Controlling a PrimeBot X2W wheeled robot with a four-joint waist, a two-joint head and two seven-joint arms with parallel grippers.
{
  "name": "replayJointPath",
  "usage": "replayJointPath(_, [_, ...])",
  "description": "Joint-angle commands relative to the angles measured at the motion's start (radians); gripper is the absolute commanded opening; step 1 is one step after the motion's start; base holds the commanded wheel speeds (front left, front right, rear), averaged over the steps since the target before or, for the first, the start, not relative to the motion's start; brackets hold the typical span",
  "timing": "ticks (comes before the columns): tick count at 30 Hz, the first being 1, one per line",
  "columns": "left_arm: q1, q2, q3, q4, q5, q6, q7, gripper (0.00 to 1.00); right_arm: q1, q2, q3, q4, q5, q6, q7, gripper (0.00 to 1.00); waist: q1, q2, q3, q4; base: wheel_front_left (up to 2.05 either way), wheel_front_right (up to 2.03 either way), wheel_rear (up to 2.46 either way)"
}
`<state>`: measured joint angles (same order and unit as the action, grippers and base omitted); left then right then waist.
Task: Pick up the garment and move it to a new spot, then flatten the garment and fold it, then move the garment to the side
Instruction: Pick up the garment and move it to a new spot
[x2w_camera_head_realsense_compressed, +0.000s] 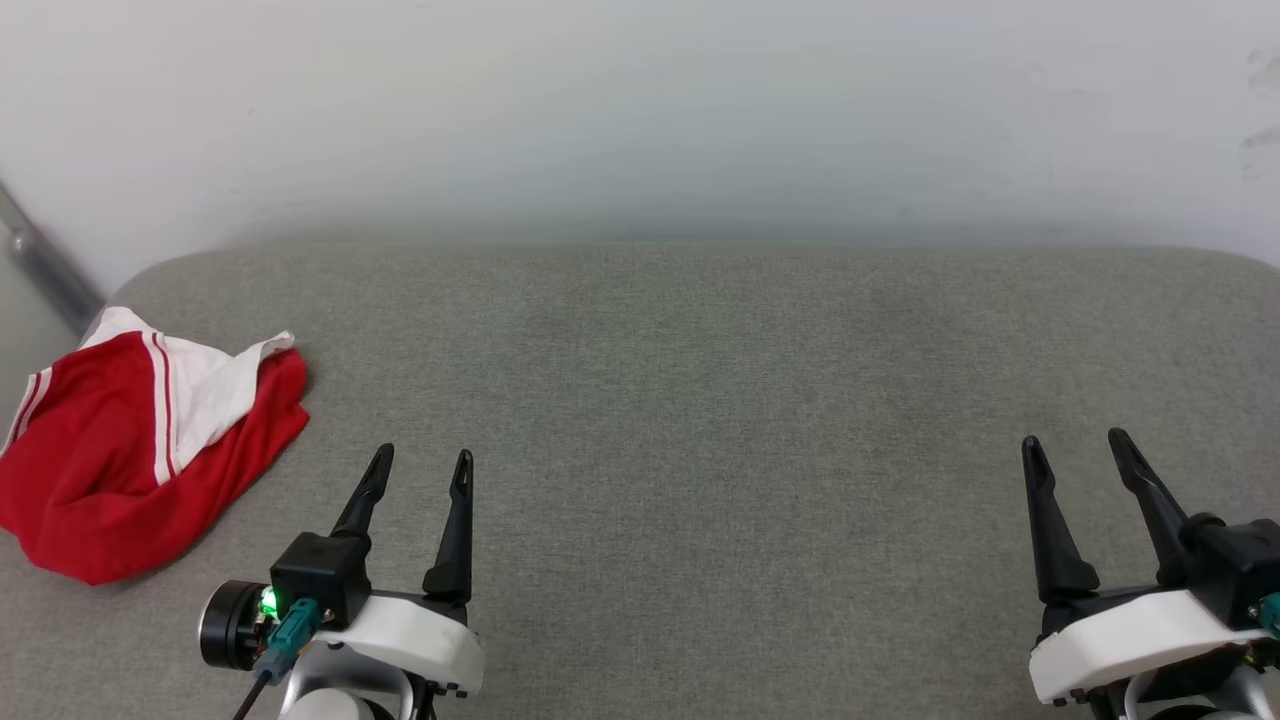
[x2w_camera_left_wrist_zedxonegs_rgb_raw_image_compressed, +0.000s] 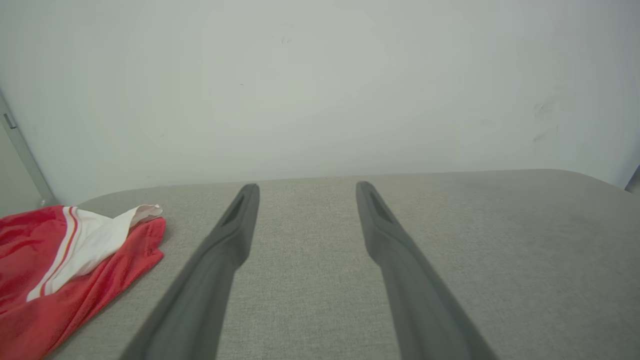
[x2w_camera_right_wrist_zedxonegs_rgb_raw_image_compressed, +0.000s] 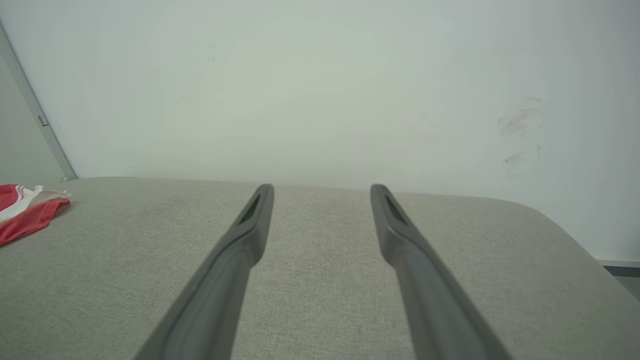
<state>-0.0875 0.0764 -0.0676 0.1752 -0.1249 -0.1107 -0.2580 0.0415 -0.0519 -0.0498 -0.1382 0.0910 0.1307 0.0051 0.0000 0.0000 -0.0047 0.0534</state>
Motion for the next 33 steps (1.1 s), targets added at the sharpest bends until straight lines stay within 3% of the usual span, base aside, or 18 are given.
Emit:
replayJointPath(1, [-0.013, -0.005, -0.001, 0.005, 0.017, -0.004, -0.010, 1.00, 0.011, 0.003, 0.000, -0.012, -0.021, 0.000, -0.008, 1.00, 0.0000, 0.0000, -0.001, 0.012, 0.00, 0.00, 0.00])
replayJointPath(10, [-0.024, -0.011, 0.014, 0.015, -0.006, -0.009, -0.008, 1.00, 0.003, 0.003, 0.015, -0.022, -0.014, 0.000, -0.003, 1.00, 0.0000, 0.0000, 0.001, 0.083, 0.00, 0.00, 0.00])
replayJointPath(33, [0.001, -0.020, 0.097, 0.008, 0.011, 0.004, -0.008, 1.00, -0.027, 0.002, 0.085, 0.003, 0.011, 0.000, -0.011, 1.00, 0.0000, 0.0000, 0.000, 0.407, 0.00, 0.00, 0.00])
